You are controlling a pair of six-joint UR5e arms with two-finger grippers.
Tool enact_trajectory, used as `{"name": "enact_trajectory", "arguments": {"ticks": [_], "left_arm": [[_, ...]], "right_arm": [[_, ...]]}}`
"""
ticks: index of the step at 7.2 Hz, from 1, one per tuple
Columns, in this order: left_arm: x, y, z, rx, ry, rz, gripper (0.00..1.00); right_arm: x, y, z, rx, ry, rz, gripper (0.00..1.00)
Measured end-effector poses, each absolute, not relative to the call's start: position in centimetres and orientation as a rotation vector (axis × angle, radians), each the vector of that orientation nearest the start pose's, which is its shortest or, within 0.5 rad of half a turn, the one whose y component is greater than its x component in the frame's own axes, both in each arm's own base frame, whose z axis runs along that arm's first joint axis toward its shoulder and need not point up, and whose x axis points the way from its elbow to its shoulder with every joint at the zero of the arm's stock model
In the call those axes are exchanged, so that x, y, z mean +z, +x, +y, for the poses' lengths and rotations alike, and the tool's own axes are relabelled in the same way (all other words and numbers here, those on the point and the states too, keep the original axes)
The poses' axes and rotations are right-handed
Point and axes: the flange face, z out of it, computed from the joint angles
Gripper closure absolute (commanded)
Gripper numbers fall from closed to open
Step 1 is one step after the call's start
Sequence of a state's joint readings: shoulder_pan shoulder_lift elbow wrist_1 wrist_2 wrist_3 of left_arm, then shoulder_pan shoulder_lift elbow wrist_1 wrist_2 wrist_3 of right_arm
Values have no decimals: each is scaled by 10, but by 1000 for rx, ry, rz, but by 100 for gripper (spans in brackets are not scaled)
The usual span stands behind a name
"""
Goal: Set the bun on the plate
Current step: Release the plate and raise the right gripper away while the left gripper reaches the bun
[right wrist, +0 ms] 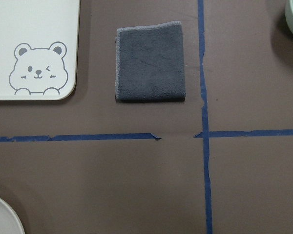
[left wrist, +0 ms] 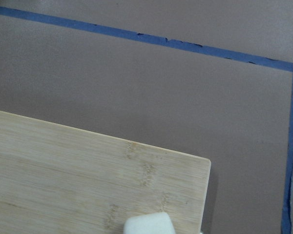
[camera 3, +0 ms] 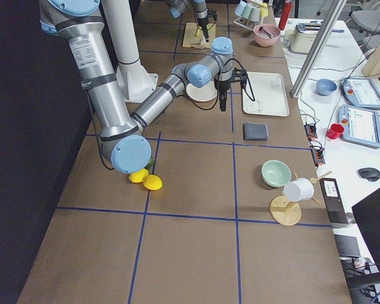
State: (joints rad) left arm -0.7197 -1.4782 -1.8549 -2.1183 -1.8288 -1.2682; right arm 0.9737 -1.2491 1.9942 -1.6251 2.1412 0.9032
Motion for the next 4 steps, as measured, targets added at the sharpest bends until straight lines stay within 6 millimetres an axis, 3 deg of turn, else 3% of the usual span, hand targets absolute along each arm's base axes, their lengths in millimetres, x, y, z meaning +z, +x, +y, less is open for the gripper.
{"name": "enact_trajectory", "arguments": {"ticks": [4], "left_arm": [[525,304,-390,-277,117,749,4]], "right_arm": [[308,-238,-502,88,114,-853,0]]}}
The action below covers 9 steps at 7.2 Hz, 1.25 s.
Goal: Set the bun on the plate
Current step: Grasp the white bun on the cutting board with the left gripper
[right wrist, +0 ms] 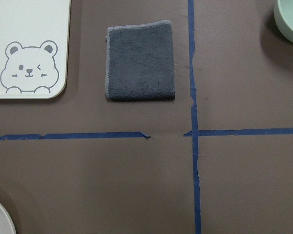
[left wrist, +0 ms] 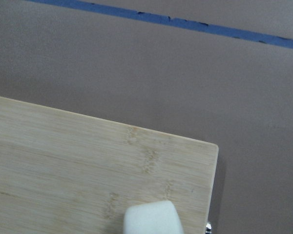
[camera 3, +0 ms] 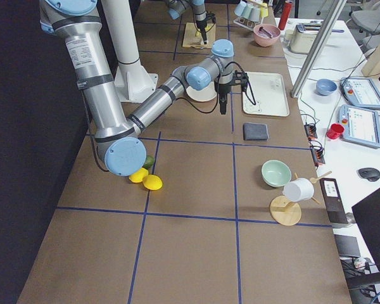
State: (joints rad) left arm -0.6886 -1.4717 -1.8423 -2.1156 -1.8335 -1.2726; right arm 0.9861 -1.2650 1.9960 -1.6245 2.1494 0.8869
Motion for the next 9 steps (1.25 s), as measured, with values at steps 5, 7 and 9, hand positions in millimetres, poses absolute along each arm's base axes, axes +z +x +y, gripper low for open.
{"name": "enact_trajectory", "arguments": {"ticks": [5,7,9], "left_arm": [[528,305,-386,-272,108,748,43],[528,304,-386,-272,110,745,58],[526,302,-386,-273,113,748,66]], "right_arm": [[311,-238,-503,92,115,-845,0],[311,-239,-503,92,115,-843,0],[312,-239,-504,93,115,-842,0]]}}
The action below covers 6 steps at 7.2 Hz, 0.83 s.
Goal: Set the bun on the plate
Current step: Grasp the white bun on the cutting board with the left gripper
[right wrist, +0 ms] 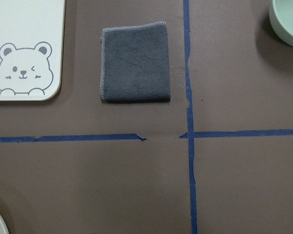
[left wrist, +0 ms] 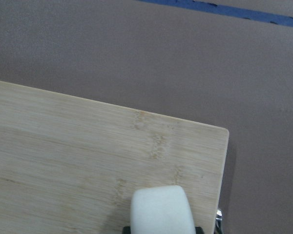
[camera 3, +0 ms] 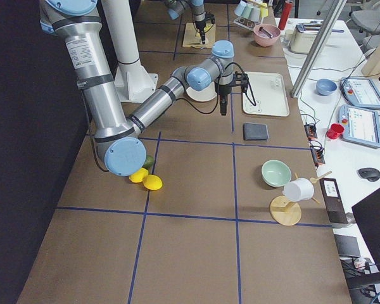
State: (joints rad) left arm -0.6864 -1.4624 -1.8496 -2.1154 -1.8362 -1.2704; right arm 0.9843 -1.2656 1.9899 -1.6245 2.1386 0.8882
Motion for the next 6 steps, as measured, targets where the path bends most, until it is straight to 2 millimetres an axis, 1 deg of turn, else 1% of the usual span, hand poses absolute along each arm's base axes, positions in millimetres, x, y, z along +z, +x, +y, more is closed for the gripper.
{"name": "enact_trajectory", "arguments": {"ticks": [2,3,4,5,6], "left_arm": [[522,300,-387,-275,118,752,67],[516,297,-388,-276,123,757,67],[504,295,-388,-274,127,761,67],[485,296,-388,-272,123,753,67],[455,301,-393,-271,119,745,67]], "right_arm": [[312,-239,-504,93,115,-841,0],[312,-239,-504,94,115,-842,0],[312,-238,-504,93,113,-843,0],[313,-237,-504,94,110,-845,0],[314,-235,-504,96,107,-845,0]]}}
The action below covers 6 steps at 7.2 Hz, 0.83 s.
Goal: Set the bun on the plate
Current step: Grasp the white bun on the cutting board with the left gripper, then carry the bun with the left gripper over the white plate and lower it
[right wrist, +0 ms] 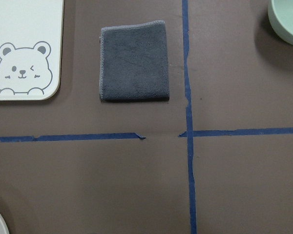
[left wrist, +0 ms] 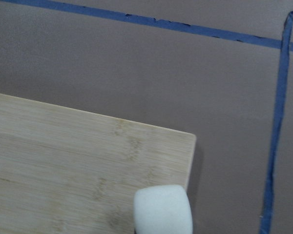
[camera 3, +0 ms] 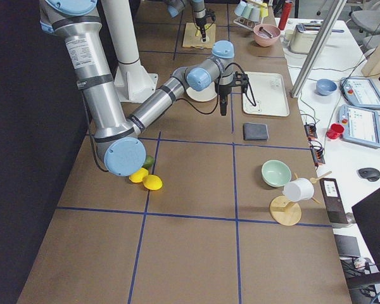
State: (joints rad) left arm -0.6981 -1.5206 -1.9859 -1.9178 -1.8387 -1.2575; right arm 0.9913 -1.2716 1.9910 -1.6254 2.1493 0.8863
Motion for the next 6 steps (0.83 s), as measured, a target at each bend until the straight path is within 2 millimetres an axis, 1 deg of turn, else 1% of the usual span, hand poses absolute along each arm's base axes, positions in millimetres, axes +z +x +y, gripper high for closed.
{"name": "enact_trajectory", "arguments": {"ticks": [1,2,3,4,6], "left_arm": [[409,318,-405,-268,121,747,67],[357,339,-419,-263,125,751,67],[305,365,-423,-240,124,761,67],[267,393,-414,-198,127,775,67],[210,462,-393,-120,168,805,67]], "right_arm": [[320,-230,-504,103,102,-839,0],[330,-220,-505,104,102,-827,0],[348,-202,-508,85,115,-803,0],[370,-178,-511,58,128,-774,0],[428,-122,-516,-12,125,-735,0]]}}
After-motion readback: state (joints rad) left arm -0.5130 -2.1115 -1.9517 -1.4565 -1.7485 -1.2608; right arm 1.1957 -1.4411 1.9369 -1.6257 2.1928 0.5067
